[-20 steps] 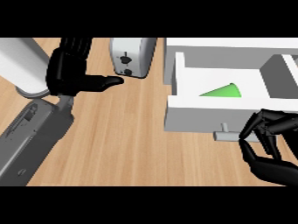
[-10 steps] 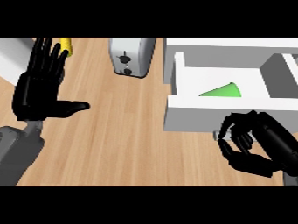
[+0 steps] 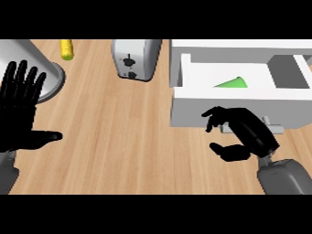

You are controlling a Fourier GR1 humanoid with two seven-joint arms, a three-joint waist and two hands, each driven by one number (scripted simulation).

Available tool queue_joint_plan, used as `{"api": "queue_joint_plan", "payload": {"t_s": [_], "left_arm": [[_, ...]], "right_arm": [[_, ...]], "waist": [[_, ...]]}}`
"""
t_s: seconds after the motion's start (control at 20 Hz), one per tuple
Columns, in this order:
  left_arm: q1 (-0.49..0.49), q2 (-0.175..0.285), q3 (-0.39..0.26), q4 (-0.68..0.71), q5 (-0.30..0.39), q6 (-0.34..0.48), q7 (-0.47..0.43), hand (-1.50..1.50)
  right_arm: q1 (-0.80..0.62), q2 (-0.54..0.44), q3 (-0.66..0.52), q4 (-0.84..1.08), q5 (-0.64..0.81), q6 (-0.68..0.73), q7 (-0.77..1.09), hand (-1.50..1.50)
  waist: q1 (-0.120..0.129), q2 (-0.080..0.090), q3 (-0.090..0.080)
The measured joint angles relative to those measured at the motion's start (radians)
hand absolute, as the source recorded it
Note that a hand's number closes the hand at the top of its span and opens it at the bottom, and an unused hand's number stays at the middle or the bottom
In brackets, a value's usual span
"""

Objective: Pick up the cup, place it into the drawer and close the drawer

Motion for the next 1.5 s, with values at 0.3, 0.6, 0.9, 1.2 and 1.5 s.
{"api": "queue_joint_plan", "payload": {"t_s": [0.3,0.6,0.9,1.2,1.5], "left_arm": [[0.053,-0.005,0.057,-0.035,-0.017,-0.044,0.019,-1.50],[0.095,-0.013,0.118,-0.029,-0.024,-0.122,0.030,-1.50],[0.110,-0.031,0.154,0.021,-0.037,-0.202,0.013,-1.50],[0.100,-0.048,0.159,0.035,-0.044,-0.237,0.012,-1.50],[0.073,-0.056,0.159,0.064,-0.062,-0.252,0.011,-1.50]], "right_arm": [[-0.125,0.041,-0.010,0.270,0.088,-0.060,-0.059,-1.50],[-0.283,0.080,-0.072,0.569,0.121,-0.138,-0.151,-1.50],[-0.456,0.070,-0.162,0.840,0.092,-0.142,-0.276,-1.50],[-0.600,0.018,-0.219,1.044,0.079,-0.112,-0.401,-1.50],[-0.676,-0.014,-0.252,1.164,0.072,-0.084,-0.481,-1.50]], "waist": [[-0.003,0.000,0.000],[0.000,-0.002,-0.002],[0.008,0.000,-0.001],[0.024,-0.006,-0.006],[0.041,-0.002,-0.006]]}}
